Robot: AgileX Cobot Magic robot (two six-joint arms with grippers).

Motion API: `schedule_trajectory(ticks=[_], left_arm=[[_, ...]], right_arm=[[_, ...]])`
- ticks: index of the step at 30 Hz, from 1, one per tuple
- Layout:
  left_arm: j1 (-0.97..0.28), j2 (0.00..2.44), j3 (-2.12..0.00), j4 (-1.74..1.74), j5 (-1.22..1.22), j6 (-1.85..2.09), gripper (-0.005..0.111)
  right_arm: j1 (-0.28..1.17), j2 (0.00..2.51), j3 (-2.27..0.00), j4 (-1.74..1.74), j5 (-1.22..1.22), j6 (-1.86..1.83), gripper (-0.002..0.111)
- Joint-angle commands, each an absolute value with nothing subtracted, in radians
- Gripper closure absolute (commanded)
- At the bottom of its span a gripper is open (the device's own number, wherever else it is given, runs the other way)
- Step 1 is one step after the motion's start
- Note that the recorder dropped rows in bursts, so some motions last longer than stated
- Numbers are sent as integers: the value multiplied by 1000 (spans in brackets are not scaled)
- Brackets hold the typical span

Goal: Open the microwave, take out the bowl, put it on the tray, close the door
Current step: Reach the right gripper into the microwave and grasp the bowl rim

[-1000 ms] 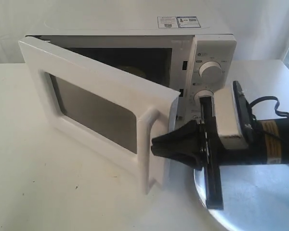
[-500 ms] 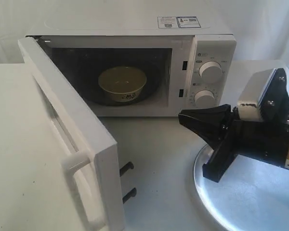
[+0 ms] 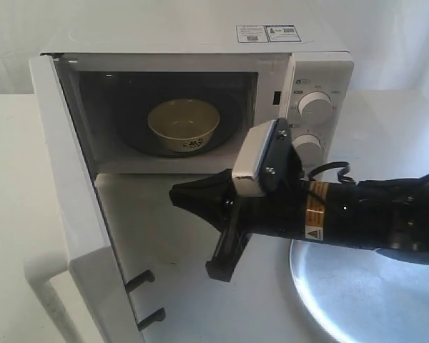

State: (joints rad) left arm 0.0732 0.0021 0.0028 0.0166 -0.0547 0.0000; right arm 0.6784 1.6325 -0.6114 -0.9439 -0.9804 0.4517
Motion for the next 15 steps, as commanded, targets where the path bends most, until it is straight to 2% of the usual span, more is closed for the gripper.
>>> schedule_trajectory(ticks=[1, 7, 15], left_arm=[[73, 0, 0, 9, -59, 0, 107], [73, 0, 0, 9, -59, 0, 107], [73, 0, 0, 9, -59, 0, 107]], right_arm=[[727, 1660, -651, -930, -894, 405, 108], [727, 1675, -670, -799, -870, 312, 108], [737, 1746, -721, -802, -891, 284, 108]])
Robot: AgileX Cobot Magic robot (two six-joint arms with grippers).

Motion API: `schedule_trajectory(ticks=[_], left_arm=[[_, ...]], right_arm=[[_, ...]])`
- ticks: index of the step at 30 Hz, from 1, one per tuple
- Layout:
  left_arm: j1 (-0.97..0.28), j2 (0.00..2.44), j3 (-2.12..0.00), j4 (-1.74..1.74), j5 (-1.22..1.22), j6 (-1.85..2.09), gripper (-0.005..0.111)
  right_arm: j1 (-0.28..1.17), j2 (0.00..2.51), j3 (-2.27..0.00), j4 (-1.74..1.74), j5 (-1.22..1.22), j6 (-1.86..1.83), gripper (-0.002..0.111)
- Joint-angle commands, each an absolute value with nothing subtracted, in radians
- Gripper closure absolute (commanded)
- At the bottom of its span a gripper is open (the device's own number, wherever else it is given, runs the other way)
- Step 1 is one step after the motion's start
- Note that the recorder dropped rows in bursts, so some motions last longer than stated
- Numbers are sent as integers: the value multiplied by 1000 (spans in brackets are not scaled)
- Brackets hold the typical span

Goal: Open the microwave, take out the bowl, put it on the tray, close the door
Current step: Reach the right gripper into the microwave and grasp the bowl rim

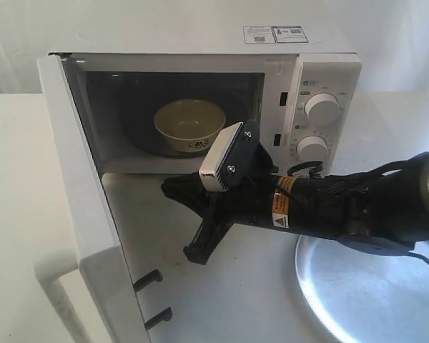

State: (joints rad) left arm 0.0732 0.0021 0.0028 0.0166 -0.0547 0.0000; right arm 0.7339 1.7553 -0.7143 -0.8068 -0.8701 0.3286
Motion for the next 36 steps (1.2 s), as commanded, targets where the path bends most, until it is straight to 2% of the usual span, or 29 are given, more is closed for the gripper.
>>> schedule_trajectory(ticks=[1, 4, 7, 17, 19, 21, 25, 26, 36], left_arm=[[73, 0, 0, 9, -59, 0, 107], [73, 0, 0, 9, -59, 0, 107], [73, 0, 0, 9, -59, 0, 107], [73, 0, 0, 9, -59, 0, 107], [73, 0, 0, 9, -59, 0, 107], [73, 0, 0, 9, -59, 0, 107], [73, 0, 0, 9, -59, 0, 107], [73, 0, 0, 9, -59, 0, 107], [73, 0, 0, 9, -59, 0, 107]], right_arm=[[737, 1741, -721, -800, -869, 264, 108], [737, 1693, -721, -586, -693, 37, 108], [737, 1675, -721, -154, -595, -316, 108], [737, 1831, -882, -216, -601, -389, 107], [737, 1850, -909, -295, -562, -389, 102], [737, 1865, -928, -339, -542, -389, 92], [737, 1896, -961, -358, -529, -389, 62], [737, 1906, -973, -360, -524, -389, 58], [737, 1966, -1059, -412, -484, -380, 60]])
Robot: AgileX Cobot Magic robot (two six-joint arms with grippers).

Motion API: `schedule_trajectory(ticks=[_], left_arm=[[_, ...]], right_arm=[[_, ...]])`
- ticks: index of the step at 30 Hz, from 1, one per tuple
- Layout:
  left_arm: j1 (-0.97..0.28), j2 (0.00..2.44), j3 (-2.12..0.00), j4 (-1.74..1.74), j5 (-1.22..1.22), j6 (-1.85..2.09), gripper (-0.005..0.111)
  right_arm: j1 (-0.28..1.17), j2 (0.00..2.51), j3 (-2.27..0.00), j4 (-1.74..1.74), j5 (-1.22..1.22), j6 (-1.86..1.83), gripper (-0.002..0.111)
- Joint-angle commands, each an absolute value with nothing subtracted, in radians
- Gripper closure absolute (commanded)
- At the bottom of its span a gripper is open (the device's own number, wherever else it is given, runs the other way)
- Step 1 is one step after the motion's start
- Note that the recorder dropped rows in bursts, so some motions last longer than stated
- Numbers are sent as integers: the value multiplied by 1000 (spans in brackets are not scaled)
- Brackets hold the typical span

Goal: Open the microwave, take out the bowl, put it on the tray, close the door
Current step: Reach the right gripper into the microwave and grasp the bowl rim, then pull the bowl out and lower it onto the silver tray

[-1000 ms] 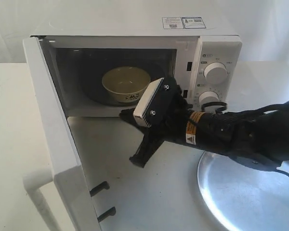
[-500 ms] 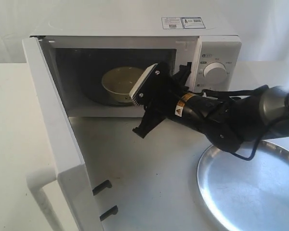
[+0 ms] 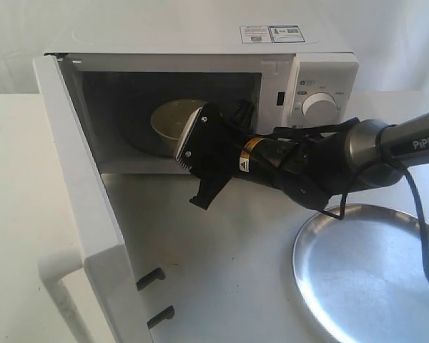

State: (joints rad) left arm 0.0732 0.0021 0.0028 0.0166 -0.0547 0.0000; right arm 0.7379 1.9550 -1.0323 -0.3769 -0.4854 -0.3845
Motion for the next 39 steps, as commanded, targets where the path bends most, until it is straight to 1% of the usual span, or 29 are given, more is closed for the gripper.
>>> schedule_trajectory(ticks=[1, 4, 6, 9, 16, 18, 19, 22, 23, 24, 30, 34, 37, 39], left_arm=[[73, 0, 0, 9, -59, 0, 107], [73, 0, 0, 9, -59, 0, 107], [73, 0, 0, 9, -59, 0, 107], [73, 0, 0, 9, -59, 0, 107], [73, 0, 0, 9, -59, 0, 107], [73, 0, 0, 9, -59, 0, 107], [73, 0, 0, 9, -59, 0, 107], [73, 0, 0, 9, -59, 0, 107], [73, 0, 0, 9, -59, 0, 107], [73, 0, 0, 9, -59, 0, 107], [73, 0, 0, 9, -59, 0, 107], [73, 0, 0, 9, -59, 0, 107], [73, 0, 0, 9, -59, 0, 107], [73, 0, 0, 9, -59, 0, 107]], right_arm=[[737, 1971, -1070, -420, -477, -373, 61], [737, 1998, -1118, -454, -446, -299, 61], [737, 2020, -1170, -508, -393, -247, 63], [737, 2053, -1222, -539, -347, -240, 64], [737, 2116, -1286, -540, -329, -240, 65], [737, 2120, -1288, -540, -329, -240, 70], [737, 2120, -1288, -540, -331, -240, 75], [737, 2120, -1290, -540, -349, -238, 94], [737, 2120, -1290, -540, -357, -238, 105], [737, 2120, -1290, -538, -360, -234, 108], [782, 2072, -1235, -536, -352, -220, 108], [808, 1954, -1145, -531, -340, -170, 108], [819, 1815, -1075, -529, -239, -71, 108], [822, 1727, -1036, -529, -86, 66, 108]])
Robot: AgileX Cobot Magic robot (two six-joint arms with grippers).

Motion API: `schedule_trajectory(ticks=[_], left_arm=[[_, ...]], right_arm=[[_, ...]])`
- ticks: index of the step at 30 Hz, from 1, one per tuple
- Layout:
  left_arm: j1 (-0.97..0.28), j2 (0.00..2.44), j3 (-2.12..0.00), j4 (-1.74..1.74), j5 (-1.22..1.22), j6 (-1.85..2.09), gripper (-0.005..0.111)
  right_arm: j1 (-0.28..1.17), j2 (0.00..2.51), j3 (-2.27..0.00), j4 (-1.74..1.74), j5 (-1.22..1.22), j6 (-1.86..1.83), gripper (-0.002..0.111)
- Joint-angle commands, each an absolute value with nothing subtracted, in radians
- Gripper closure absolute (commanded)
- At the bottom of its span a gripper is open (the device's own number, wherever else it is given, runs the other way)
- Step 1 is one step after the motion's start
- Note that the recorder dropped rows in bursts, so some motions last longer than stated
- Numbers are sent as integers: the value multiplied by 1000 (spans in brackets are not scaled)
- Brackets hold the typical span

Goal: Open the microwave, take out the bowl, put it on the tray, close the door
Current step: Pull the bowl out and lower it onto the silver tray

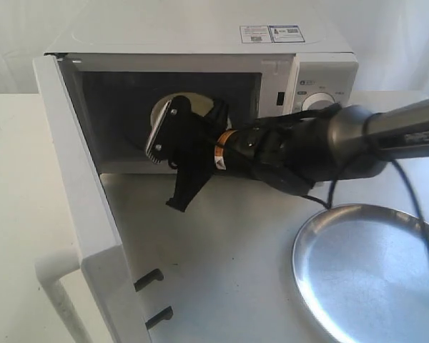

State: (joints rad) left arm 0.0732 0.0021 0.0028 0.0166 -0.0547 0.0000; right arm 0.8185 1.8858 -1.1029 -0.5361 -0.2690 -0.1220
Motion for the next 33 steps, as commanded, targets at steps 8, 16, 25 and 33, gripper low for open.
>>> schedule_trajectory(ticks=[8, 16, 25, 33], left_arm=[[73, 0, 0, 9, -59, 0, 107], [73, 0, 0, 9, -59, 0, 107], [73, 0, 0, 9, -59, 0, 107], [73, 0, 0, 9, -59, 0, 107]], right_arm=[[831, 1372, -785, -497, 601, 401, 108], [831, 1150, -506, -514, 489, 461, 108], [826, 1182, -428, -595, 345, 502, 108], [768, 1325, -428, -799, 272, 664, 108]])
